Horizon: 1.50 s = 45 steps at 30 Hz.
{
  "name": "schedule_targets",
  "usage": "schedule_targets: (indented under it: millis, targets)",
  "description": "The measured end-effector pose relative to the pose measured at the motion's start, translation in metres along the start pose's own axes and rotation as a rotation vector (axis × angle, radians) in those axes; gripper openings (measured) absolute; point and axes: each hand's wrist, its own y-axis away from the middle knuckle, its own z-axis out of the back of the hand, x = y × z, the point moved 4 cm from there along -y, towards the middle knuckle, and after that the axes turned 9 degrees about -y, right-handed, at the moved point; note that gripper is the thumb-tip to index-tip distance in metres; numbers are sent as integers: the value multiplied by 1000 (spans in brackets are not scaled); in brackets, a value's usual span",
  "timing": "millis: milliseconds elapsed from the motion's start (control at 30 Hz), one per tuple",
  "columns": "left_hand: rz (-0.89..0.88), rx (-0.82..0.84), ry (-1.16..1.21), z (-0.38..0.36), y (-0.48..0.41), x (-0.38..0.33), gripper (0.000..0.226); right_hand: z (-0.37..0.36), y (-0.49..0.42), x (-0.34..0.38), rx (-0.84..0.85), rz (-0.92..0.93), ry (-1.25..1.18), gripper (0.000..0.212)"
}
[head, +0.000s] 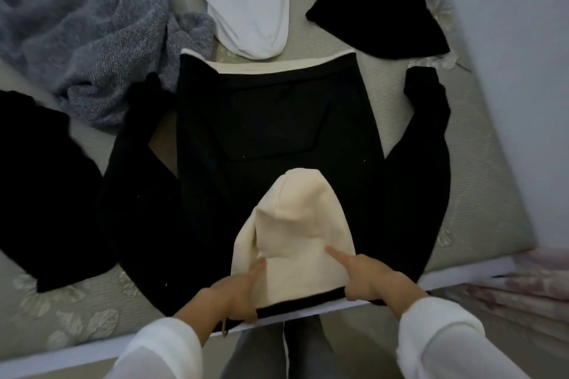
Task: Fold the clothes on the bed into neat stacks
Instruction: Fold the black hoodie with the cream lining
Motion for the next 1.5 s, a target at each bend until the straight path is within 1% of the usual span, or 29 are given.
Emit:
schedule_targets:
  millis: [33,67,100,167,200,233,267,300,333,367,433,500,567,600,667,733,800,867,900,933,967,1033,1067,1133,1200,1300,1333,1400,1500]
  targets:
    - [13,-3,-29,2,0,-1,108,1,2,-2,4,-7,-76,96]
    - [25,-55,-71,8,-1,-3,97,7,4,-3,-22,-2,-145,95]
    - [31,-181,-106,19,0,-6,81,15,4,-3,-84,17,-191,93]
    - [-20,-584,-119,47,10,-17,49,37,2,-2,-271,87,-194,88]
    - [-76,-792,-148,59,17,-24,43,47,1,-1,-363,126,-171,86]
    - [-122,-968,-200,70,23,-33,43,57,-2,2,-435,159,-148,85]
    - [-162,-1101,-257,78,26,-42,50,65,-6,4,-481,180,-130,84]
    - [-189,-1163,-314,85,26,-53,58,72,-12,5,-500,188,-118,84]
    - [-189,-1126,-344,91,19,-62,66,77,-19,6,-497,185,-102,83]
    - [-163,-1048,-335,98,9,-69,74,81,-28,6,-480,180,-80,81]
    - [-62,-863,-244,110,-23,-75,86,89,-44,3,-432,178,-58,79]
    - [65,-761,-153,121,-51,-76,81,99,-52,-6,-409,187,-95,78]
    - [137,-700,-56,129,-74,-80,73,116,-48,-22,-456,229,-156,73]
    - [163,-670,-27,131,-83,-83,72,128,-42,-33,-518,264,-188,70]
    - [223,-618,0,132,-97,-92,74,153,-26,-62,-703,354,-258,59]
    - [280,-604,20,132,-103,-100,75,180,-13,-101,-910,371,-346,46]
    - [327,-598,40,133,-103,-105,74,202,-9,-143,-1059,252,-524,37]
    - [378,-597,77,135,-98,-112,74,214,-11,-185,-1172,29,-808,31]
    - [394,-625,102,136,-94,-118,73,217,-13,-202,-1211,-98,-967,29]
    - [390,-680,128,135,-90,-128,72,217,-15,-215,-1209,-211,-1113,28]
    - [361,-755,153,132,-85,-142,70,216,-19,-224,-1148,-274,-1234,26]
    - [262,-884,179,119,-77,-175,72,212,-29,-222,-940,-246,-1387,25]
    - [221,-907,165,110,-76,-192,73,211,-31,-216,-852,-205,-1420,30]
    - [169,-881,96,90,-81,-222,73,211,-34,-205,-746,-122,-1490,38]
    - [136,-803,30,72,-91,-241,69,211,-34,-195,-626,-71,-1608,36]
    - [126,-699,-33,57,-102,-249,64,216,-18,-184,-387,37,-1832,35]
    - [126,-687,-45,56,-102,-249,63,218,-8,-184,-357,102,-1914,38]
    - [110,-687,-82,56,-99,-251,61,219,14,-190,-376,244,-2071,43]
    - [29,-660,-164,55,-95,-258,61,212,46,-202,-505,399,-2221,34]
